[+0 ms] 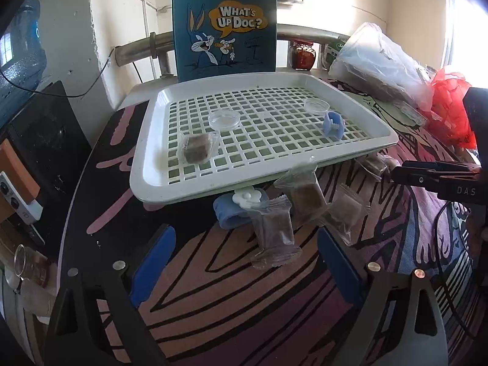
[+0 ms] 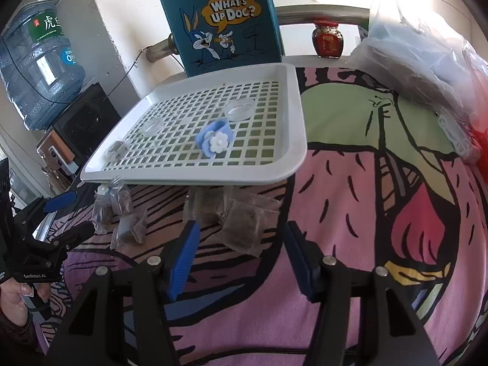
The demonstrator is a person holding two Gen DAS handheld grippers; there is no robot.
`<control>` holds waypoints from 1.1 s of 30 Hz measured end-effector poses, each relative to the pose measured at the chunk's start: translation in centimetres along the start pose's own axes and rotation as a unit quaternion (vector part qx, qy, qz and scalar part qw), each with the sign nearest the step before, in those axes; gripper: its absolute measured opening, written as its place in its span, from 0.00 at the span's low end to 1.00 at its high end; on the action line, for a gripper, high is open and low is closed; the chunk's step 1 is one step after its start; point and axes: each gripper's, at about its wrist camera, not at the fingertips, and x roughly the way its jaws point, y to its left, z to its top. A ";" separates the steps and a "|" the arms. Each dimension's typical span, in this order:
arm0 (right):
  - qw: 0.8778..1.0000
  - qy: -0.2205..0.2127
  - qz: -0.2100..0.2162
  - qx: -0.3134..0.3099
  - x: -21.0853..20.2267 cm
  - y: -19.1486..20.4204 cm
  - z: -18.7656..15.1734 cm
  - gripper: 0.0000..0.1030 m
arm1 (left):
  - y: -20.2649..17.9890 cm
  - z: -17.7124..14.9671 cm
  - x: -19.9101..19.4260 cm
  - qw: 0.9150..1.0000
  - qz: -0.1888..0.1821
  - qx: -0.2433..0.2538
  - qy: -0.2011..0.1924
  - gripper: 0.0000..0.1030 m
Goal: Organize objects
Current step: 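Grasp a bagged brown cube with the right tool while the left tool grasps another bag, then hold both bagged brown cubes raised in front of the tray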
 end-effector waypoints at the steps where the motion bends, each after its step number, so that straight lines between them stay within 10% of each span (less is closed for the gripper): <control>1: 1.000 0.004 -0.009 0.001 0.4 -0.2 0.0 0.47 | -0.1 0.1 0.3 1.000 -0.003 -0.001 0.004 0.81; 7: 0.999 0.000 -0.026 -0.035 0.8 0.8 -0.2 0.29 | -0.5 0.1 1.6 0.999 -0.020 -0.003 0.034 0.23; 33: 0.983 -0.093 0.044 -0.150 -3.7 7.7 -2.9 0.26 | -2.1 -1.0 -3.6 0.996 -0.033 0.011 -0.078 0.22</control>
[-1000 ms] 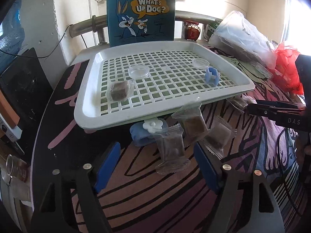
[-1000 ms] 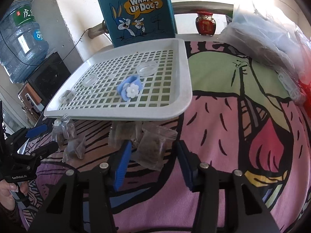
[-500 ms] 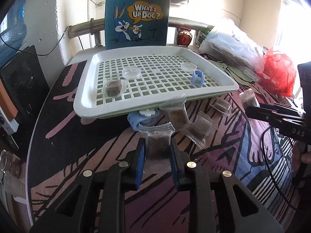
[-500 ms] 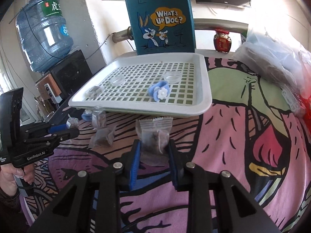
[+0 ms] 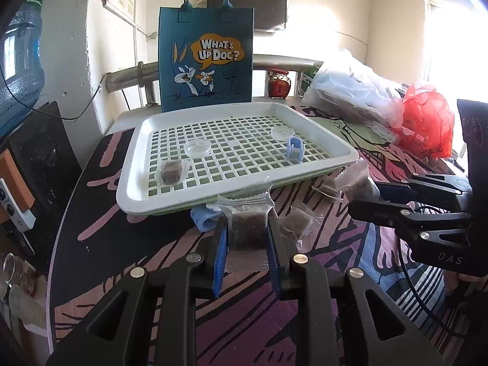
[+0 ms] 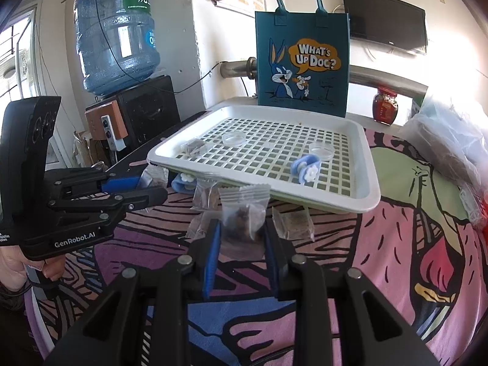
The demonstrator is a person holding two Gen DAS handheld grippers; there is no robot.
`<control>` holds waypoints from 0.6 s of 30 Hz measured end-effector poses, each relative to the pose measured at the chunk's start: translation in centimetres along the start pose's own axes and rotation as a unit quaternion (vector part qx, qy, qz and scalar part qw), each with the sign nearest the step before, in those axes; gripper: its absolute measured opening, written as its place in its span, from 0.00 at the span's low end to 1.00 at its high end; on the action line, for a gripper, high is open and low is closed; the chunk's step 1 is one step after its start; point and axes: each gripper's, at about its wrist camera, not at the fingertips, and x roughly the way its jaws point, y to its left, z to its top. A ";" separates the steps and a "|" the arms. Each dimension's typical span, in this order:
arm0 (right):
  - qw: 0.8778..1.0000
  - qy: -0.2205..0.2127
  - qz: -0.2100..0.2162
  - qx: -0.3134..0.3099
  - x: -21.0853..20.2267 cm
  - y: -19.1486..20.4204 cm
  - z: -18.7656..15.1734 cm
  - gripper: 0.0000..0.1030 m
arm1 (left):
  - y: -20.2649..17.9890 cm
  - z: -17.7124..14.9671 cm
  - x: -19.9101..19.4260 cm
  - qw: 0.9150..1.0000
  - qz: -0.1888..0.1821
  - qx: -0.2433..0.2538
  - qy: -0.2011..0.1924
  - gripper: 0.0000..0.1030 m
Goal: Organize objects
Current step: 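Hold both bagged brown cubes raised in front of the tray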
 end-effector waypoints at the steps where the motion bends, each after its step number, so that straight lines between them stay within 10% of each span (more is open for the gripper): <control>1: 1.000 0.000 -0.001 -0.001 0.0 0.0 0.0 0.26 | 0.0 0.0 -0.1 1.000 0.002 -0.001 -0.003 0.22; 18: 1.000 -0.021 0.000 0.006 -0.6 -0.3 -0.1 0.26 | 0.6 -0.2 -0.7 1.000 -0.002 -0.017 -0.019 0.22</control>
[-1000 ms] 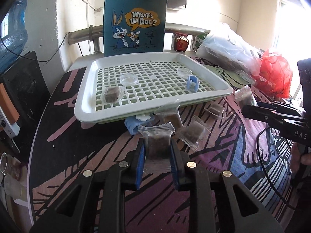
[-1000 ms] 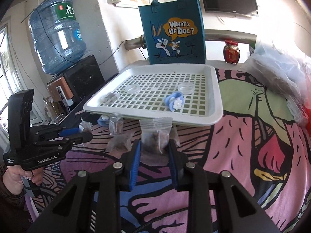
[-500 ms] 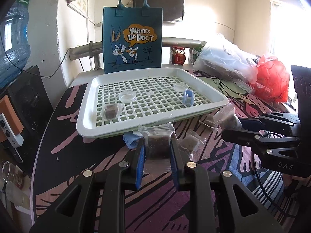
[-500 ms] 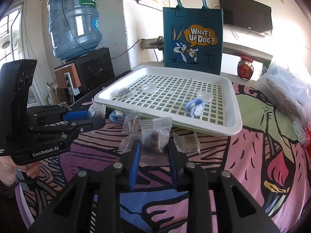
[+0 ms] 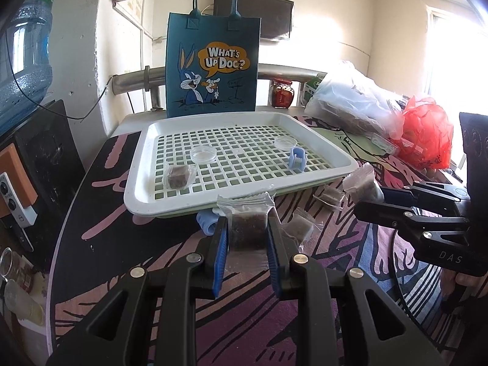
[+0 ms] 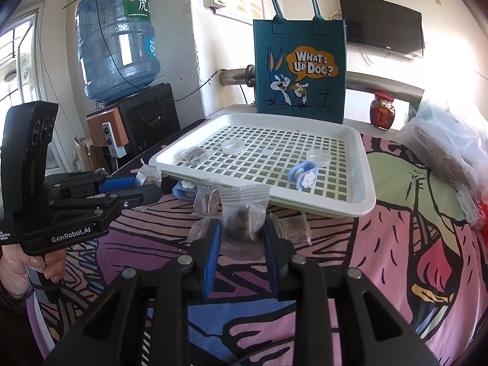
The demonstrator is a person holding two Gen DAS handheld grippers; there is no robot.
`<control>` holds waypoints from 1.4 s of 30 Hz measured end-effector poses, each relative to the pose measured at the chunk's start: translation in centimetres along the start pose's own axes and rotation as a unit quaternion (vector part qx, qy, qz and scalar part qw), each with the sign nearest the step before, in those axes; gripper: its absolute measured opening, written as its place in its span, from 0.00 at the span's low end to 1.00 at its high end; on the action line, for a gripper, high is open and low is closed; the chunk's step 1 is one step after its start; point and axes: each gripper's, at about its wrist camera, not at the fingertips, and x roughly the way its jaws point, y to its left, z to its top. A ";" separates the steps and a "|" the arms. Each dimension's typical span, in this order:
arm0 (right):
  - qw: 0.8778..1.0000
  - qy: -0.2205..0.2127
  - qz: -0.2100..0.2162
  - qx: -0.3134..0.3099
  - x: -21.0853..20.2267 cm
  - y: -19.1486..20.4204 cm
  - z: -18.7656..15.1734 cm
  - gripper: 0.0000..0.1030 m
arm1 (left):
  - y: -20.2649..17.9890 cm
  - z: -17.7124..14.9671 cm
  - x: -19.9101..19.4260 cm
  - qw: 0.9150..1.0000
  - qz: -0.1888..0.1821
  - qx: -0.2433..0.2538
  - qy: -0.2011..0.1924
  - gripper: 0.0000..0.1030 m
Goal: Organize objects
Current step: 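Hold both bagged brown cubes raised in front of the tray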
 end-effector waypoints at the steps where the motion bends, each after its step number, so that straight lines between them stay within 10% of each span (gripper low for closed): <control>1: 1.000 -0.001 0.001 0.002 -0.1 -0.1 0.0 0.26 | 0.0 0.0 0.0 1.000 0.000 0.000 0.000 0.22; 42: 1.000 -0.008 0.006 0.010 -0.3 -0.5 -0.1 0.26 | 0.2 0.0 0.2 1.000 0.000 -0.003 0.004 0.22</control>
